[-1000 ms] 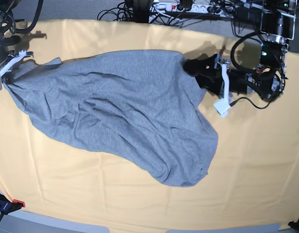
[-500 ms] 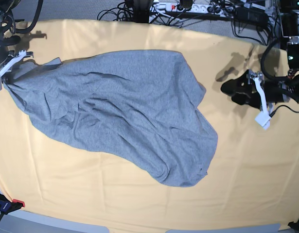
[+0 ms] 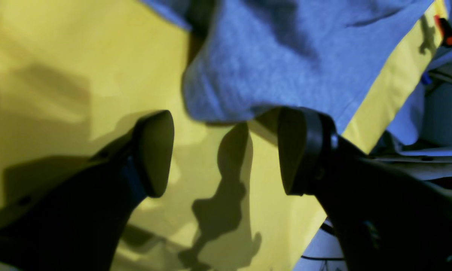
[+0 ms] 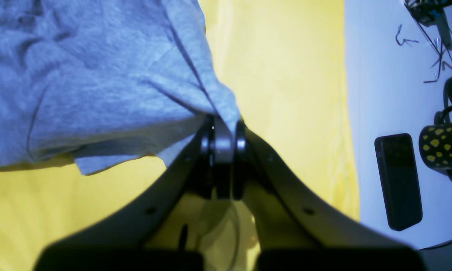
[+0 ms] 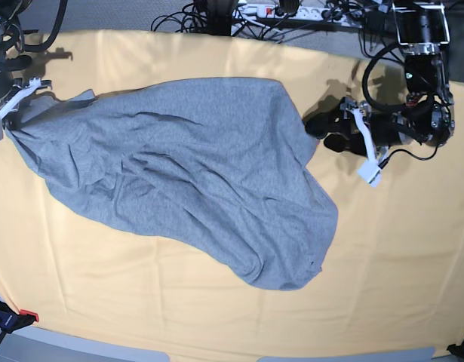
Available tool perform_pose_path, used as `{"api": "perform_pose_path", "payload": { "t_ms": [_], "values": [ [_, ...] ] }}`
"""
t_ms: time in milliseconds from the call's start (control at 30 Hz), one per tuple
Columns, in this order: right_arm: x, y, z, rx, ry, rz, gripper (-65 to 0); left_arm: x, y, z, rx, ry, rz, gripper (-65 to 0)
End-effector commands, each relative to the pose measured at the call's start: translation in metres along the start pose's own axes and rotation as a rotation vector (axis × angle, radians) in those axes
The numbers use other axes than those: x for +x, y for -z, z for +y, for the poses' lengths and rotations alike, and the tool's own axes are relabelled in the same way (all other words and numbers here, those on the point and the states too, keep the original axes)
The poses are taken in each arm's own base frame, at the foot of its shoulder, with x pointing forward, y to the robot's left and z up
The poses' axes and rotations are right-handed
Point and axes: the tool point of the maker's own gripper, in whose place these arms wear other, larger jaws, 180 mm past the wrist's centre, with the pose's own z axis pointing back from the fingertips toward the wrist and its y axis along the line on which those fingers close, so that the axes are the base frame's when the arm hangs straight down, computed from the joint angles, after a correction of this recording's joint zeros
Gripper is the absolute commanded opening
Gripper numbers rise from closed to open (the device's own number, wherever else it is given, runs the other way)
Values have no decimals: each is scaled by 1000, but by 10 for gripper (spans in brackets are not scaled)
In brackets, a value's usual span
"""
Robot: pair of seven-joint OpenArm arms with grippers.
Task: Layout the t-shirt on the table in an organized manner, then fold the t-shirt properly
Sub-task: 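Regrasp the shirt corner with the left gripper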
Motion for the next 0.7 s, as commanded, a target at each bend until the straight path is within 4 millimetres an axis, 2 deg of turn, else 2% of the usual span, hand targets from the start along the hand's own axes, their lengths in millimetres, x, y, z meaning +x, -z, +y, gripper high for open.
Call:
{"api": "perform_pose_path", "payload": {
  "t_ms": [0, 233, 267, 300, 367, 400, 533, 667],
  "values": [
    [10, -3, -4, -13, -17, -36, -650, -2, -1, 2, 18, 21, 29, -205],
    [10, -3, -4, -13, -17, -36, -650, 9, 8, -10, -32, 98, -46, -205],
    [10, -3, -4, -13, -17, -36, -650, 11, 8, -11, -36, 111, -58, -223],
    [10, -3, -4, -13, -17, -36, -650, 13, 8, -11, -36, 115, -68, -289],
    [10, -3, -4, -13, -17, -36, -650, 15, 8, -11, -35, 118, -66, -554],
    [10, -3, -4, -13, -17, -36, -650, 14, 7, -10, -32, 111, -59, -650],
    [10, -3, -4, -13, -17, -35, -650, 16, -4, -4, -16, 113, -52, -650],
    [10, -3, -4, -13, -17, -36, -650, 27, -31, -6, -39, 138, -28, -650]
  ]
}}
